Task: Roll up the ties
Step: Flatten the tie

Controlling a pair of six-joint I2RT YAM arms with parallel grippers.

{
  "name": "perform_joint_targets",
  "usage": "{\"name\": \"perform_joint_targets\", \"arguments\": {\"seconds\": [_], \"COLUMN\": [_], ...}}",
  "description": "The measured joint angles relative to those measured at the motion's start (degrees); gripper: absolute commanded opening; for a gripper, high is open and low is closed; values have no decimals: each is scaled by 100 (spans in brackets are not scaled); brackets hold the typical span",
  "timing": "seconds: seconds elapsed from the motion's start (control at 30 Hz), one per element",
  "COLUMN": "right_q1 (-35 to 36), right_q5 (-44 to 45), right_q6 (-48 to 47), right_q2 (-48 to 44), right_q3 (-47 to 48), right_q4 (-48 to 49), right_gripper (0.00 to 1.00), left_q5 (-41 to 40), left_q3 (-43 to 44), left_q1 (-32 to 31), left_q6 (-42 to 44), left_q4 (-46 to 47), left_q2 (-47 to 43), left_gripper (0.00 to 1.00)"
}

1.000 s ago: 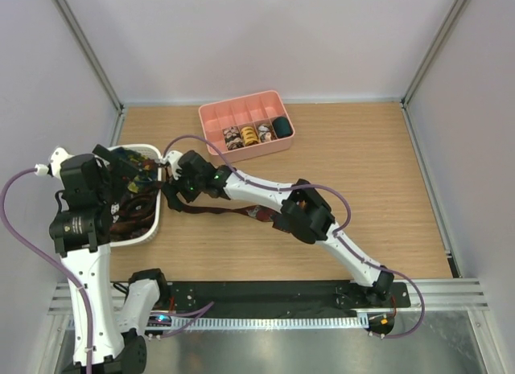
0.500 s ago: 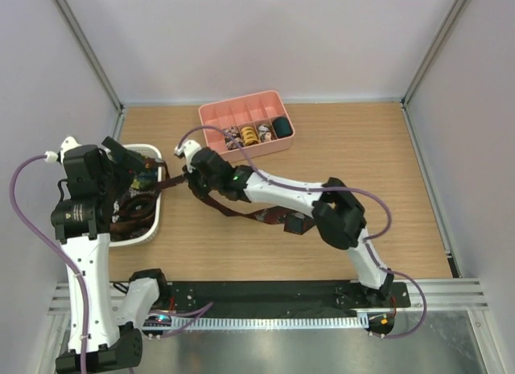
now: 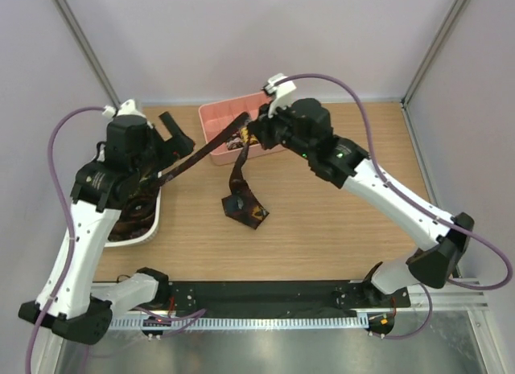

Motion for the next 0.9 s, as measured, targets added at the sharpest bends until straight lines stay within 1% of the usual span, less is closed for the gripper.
{"name": "perform_joint_targets", "arguments": {"seconds": [0.1, 0.2, 0.23, 0.33, 0.4, 0.53, 0.67, 0.77, 0.9], "right_q1": [-433, -723, -800, -960, -1102, -1261, -1318, -1338, -1346], "right_q5": [17, 90, 116, 186, 227, 413, 750, 1143, 1788], "right_q6": [15, 15, 13, -2, -24, -59, -107, -195, -339], "right_q2": [-457, -868, -1016, -1357, -1486, -1657, -1545, -1410, -1410], "right_q3": [-247, -302, -289, -85, 142, 660, 1458, 2173, 2815], "right_q4": [-341, -732, -841, -1198, -1346, -1679, -2140, -2315, -2393], "right_gripper": [1, 1, 1, 1, 1, 1, 1, 1, 1], "left_q5": [-192, -463, -573, -778, -800, -966, -1025, -905, -649], "left_q3": [323, 737, 970, 1768, 2356, 3086, 3377, 3746, 4094], "left_q1": [-697, -1453, -1784, -2516, -2870, -3305, -3591, -3663, -3679], "left_q6": [61, 234, 356, 697, 999, 1609, 2116, 2282, 2310], "left_q4": [157, 310, 341, 490, 588, 809, 1082, 1231, 1495], "left_q2": [420, 885, 1091, 1746, 2186, 2778, 2986, 3073, 3097], "left_gripper": [100, 100, 100, 100, 100, 100, 100, 100, 100]}}
